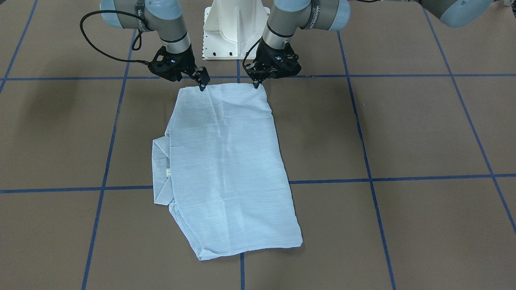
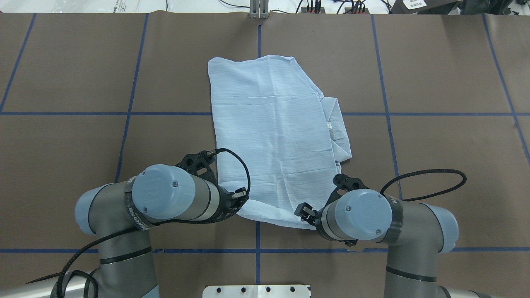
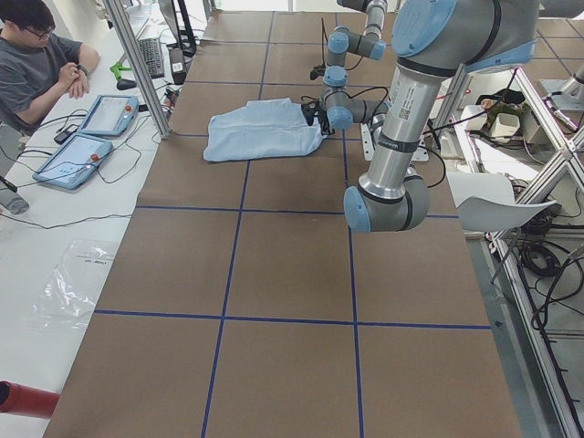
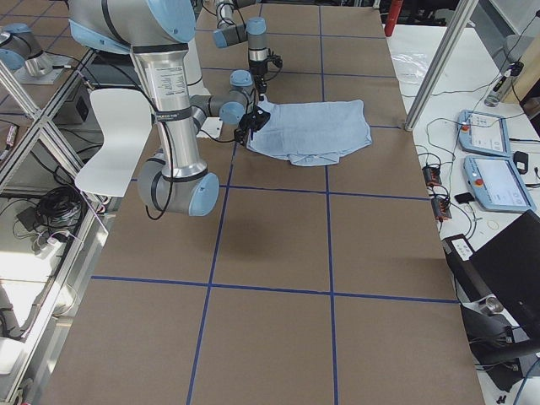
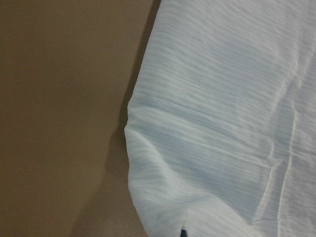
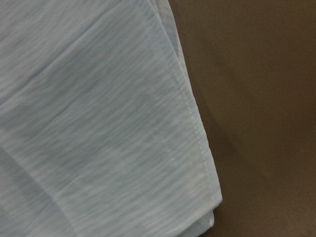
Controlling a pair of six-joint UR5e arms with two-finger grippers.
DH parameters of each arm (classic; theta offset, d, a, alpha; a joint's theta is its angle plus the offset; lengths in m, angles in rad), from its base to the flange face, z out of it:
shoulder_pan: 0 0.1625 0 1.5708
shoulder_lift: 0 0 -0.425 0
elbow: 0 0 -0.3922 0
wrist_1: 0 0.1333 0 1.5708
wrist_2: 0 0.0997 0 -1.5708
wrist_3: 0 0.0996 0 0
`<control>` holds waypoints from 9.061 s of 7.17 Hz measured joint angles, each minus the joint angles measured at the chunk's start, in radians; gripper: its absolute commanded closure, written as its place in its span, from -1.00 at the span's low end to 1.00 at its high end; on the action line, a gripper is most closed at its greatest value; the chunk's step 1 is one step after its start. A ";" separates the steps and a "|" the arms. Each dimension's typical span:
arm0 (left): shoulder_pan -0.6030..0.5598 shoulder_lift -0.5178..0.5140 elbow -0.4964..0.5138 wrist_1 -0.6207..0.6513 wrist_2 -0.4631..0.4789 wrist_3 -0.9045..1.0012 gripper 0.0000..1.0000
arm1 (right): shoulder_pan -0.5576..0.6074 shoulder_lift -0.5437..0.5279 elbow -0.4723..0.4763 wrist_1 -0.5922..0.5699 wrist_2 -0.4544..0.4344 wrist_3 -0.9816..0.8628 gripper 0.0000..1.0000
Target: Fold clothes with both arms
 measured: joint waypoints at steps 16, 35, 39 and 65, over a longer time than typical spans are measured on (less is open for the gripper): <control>0.000 -0.008 -0.002 0.000 0.001 -0.002 1.00 | -0.009 0.062 -0.047 -0.049 -0.034 0.011 1.00; -0.104 -0.060 -0.337 0.509 -0.139 0.085 1.00 | 0.211 0.129 0.164 -0.031 0.267 -0.045 1.00; -0.251 -0.084 0.000 0.206 -0.138 0.105 1.00 | 0.366 0.228 -0.138 0.081 0.263 -0.168 1.00; -0.951 0.288 0.101 0.083 -0.366 1.385 -0.99 | 0.978 0.077 -0.416 0.000 0.538 -1.511 -1.00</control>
